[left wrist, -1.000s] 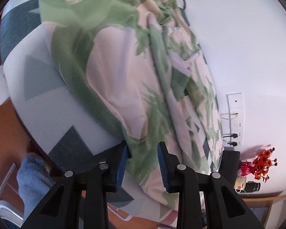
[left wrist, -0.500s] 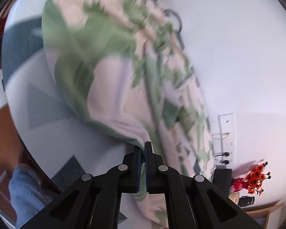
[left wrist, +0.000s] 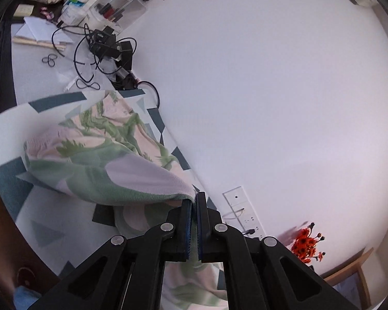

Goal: Fold clothes

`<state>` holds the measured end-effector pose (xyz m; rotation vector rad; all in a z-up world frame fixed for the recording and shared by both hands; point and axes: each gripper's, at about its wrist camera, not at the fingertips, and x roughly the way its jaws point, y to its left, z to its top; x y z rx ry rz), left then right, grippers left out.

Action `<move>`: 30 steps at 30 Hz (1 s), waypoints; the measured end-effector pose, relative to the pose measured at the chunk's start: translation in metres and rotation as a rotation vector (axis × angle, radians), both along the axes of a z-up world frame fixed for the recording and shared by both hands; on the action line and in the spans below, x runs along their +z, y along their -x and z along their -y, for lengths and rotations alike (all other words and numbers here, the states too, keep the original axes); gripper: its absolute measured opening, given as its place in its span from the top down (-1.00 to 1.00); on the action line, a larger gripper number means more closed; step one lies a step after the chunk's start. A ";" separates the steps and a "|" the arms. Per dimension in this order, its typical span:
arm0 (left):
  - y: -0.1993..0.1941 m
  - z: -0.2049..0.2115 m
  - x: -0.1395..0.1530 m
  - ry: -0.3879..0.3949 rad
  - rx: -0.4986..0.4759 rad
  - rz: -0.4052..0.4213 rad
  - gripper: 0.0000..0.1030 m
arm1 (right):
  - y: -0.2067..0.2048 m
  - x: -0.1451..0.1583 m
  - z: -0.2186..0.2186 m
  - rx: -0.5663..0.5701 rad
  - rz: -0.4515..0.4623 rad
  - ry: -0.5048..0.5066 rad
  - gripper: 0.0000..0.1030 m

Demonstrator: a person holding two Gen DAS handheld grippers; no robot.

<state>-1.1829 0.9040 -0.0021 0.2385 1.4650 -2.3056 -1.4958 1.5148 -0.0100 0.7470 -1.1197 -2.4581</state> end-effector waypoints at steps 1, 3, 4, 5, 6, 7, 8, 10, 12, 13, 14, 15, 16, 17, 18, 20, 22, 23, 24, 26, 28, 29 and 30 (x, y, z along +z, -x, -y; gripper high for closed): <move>0.000 0.003 0.000 0.007 -0.019 0.012 0.96 | -0.005 0.006 -0.001 -0.015 -0.022 -0.007 0.95; 0.000 0.010 -0.010 -0.004 -0.034 0.061 0.96 | -0.004 0.010 0.005 0.026 -0.014 -0.020 0.95; 0.000 0.015 -0.020 -0.029 -0.039 0.083 0.96 | 0.000 0.007 0.010 0.060 0.014 -0.040 0.93; -0.001 0.019 -0.030 -0.053 -0.041 0.100 0.96 | 0.003 -0.001 0.014 0.092 0.070 -0.058 0.92; -0.002 0.023 -0.039 -0.074 -0.039 0.112 0.96 | 0.008 -0.012 0.019 0.123 0.138 -0.068 0.92; -0.003 0.026 -0.047 -0.088 -0.038 0.125 0.96 | 0.010 -0.027 0.025 0.139 0.220 -0.091 0.85; -0.005 0.030 -0.051 -0.093 -0.038 0.139 0.96 | 0.012 -0.043 0.032 0.150 0.305 -0.119 0.61; -0.008 0.038 -0.057 -0.102 -0.044 0.155 0.96 | 0.014 -0.075 0.045 0.139 0.431 -0.154 -0.02; -0.012 0.044 -0.056 -0.096 -0.054 0.163 0.96 | 0.017 -0.098 0.056 0.128 0.513 -0.151 -0.13; -0.014 0.047 -0.055 -0.089 -0.060 0.166 0.96 | 0.020 -0.109 0.062 0.133 0.554 -0.139 -0.13; -0.016 0.050 -0.055 -0.085 -0.067 0.167 0.96 | 0.024 -0.115 0.069 0.139 0.577 -0.121 -0.13; -0.019 0.052 -0.055 -0.084 -0.072 0.167 0.96 | 0.027 -0.119 0.076 0.144 0.595 -0.102 -0.13; -0.020 0.054 -0.056 -0.087 -0.075 0.168 0.96 | 0.030 -0.123 0.084 0.150 0.612 -0.082 -0.13; -0.022 0.056 -0.059 -0.093 -0.079 0.168 0.96 | 0.035 -0.122 0.093 0.147 0.626 -0.090 -0.13; -0.023 0.058 -0.062 -0.098 -0.083 0.168 0.96 | 0.038 -0.119 0.101 0.141 0.635 -0.119 -0.13; -0.026 0.062 -0.067 -0.110 -0.091 0.168 0.96 | 0.049 -0.111 0.119 0.117 0.643 -0.249 -0.13; -0.029 0.065 -0.074 -0.124 -0.098 0.174 0.96 | 0.063 -0.106 0.138 0.096 0.616 -0.437 -0.13; -0.029 0.066 -0.077 -0.131 -0.102 0.179 0.96 | 0.070 -0.110 0.146 0.104 0.618 -0.508 -0.13; -0.029 0.067 -0.080 -0.135 -0.106 0.184 0.96 | 0.078 -0.115 0.154 0.116 0.625 -0.571 -0.13; -0.028 0.069 -0.083 -0.143 -0.110 0.187 0.96 | 0.088 -0.134 0.164 0.156 0.692 -0.616 -0.13; -0.026 0.071 -0.084 -0.149 -0.114 0.187 0.96 | 0.094 -0.152 0.172 0.188 0.747 -0.661 -0.13; -0.025 0.073 -0.085 -0.152 -0.116 0.187 0.96 | 0.095 -0.158 0.177 0.196 0.761 -0.690 0.01; -0.024 0.074 -0.085 -0.155 -0.118 0.187 0.96 | 0.095 -0.164 0.181 0.204 0.775 -0.720 0.22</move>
